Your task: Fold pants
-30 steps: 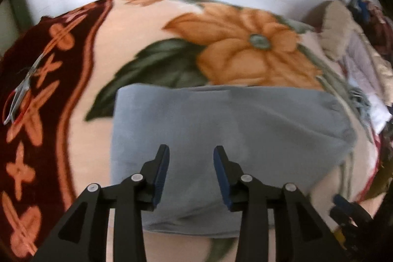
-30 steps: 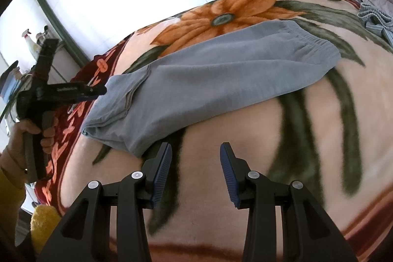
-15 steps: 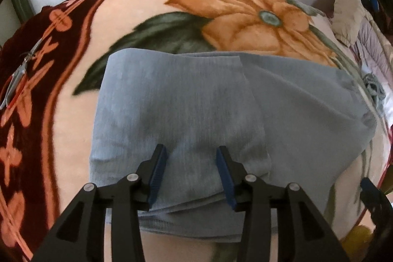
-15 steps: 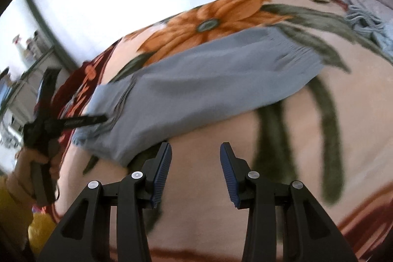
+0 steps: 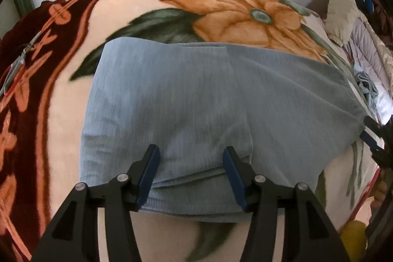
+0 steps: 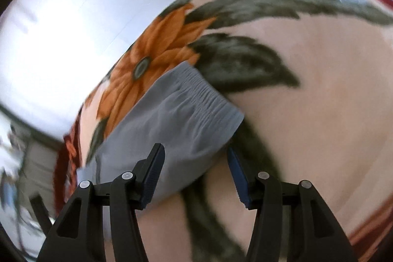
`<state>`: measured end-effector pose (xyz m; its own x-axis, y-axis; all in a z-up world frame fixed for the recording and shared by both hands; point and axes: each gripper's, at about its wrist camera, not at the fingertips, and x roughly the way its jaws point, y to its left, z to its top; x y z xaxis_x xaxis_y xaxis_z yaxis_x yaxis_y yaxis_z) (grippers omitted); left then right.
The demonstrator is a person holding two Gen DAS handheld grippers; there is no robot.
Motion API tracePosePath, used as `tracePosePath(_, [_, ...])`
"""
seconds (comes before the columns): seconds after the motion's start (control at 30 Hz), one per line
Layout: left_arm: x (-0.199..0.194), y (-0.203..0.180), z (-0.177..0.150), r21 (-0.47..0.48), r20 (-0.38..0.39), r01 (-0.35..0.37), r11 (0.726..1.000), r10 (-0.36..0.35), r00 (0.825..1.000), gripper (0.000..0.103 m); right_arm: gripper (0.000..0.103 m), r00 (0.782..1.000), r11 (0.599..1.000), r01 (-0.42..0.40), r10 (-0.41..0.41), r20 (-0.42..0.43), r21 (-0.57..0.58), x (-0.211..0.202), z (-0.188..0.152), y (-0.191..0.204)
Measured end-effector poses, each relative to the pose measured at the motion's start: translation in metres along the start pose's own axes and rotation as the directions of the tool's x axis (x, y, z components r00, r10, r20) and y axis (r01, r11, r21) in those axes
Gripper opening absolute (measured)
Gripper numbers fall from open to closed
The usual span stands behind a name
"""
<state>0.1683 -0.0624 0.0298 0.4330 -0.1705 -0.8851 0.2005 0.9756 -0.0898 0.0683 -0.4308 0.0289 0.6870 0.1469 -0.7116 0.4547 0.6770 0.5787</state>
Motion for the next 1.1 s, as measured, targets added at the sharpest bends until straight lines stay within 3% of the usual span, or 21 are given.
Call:
tracePosePath(0.1, [-0.001,0.000,-0.003,0.011,0.003,-0.001,1.000,0.001,1.000,0.057,0.054,1.000,1.000,-0.009,0.009,-0.012,0.016,0.007,0.014,-0.003])
tracePosePath(0.27, [-0.005,-0.001,-0.004,-0.006,-0.007,-0.008,1.000,0.008,1.000,0.057,0.054,0.995,0.983,0.097,-0.099,-0.006,-0.154,0.006,0.036,0.013])
tracePosePath(0.33, [-0.010,-0.001,-0.005,-0.033,-0.012,-0.009,0.999,0.009,1.000,0.057,0.054,0.994,0.968,0.105,-0.105,0.008,-0.230,0.002,0.048,0.020])
tracePosePath(0.57, [-0.019,-0.019,-0.017,-0.128,-0.056,0.134,0.983,-0.142,0.988,0.057,0.054,0.985,0.892,0.044,-0.114,-0.131,-0.449,0.056,0.082,0.048])
tracePosePath(0.63, [-0.018,-0.035,-0.021,-0.098,-0.070,0.139,0.985,-0.146,0.987,0.057,0.047,0.976,0.882,0.020,-0.119,-0.180,-0.471,0.076,0.084,0.051])
tracePosePath(0.7, [-0.016,-0.046,-0.024,-0.055,-0.081,0.119,0.991,-0.123,0.989,0.057,0.025,0.971,0.864,0.049,-0.158,-0.177,-0.501,0.087,0.083,0.052])
tracePosePath(0.8, [-0.012,-0.057,-0.028,-0.009,-0.092,0.074,0.997,-0.074,0.993,0.058,0.023,0.973,0.833,0.101,-0.196,-0.119,-0.544,0.094,0.083,0.052])
tracePosePath(0.9, [-0.009,-0.058,-0.032,0.000,-0.092,0.063,0.998,-0.063,0.994,0.058,0.023,0.974,0.831,0.122,-0.207,-0.098,-0.543,0.103,0.086,0.048])
tracePosePath(1.1, [-0.007,-0.061,-0.034,0.024,-0.088,0.052,0.998,-0.049,0.995,0.058,0.028,0.980,0.870,0.103,-0.171,-0.100,-0.482,0.103,0.092,0.041])
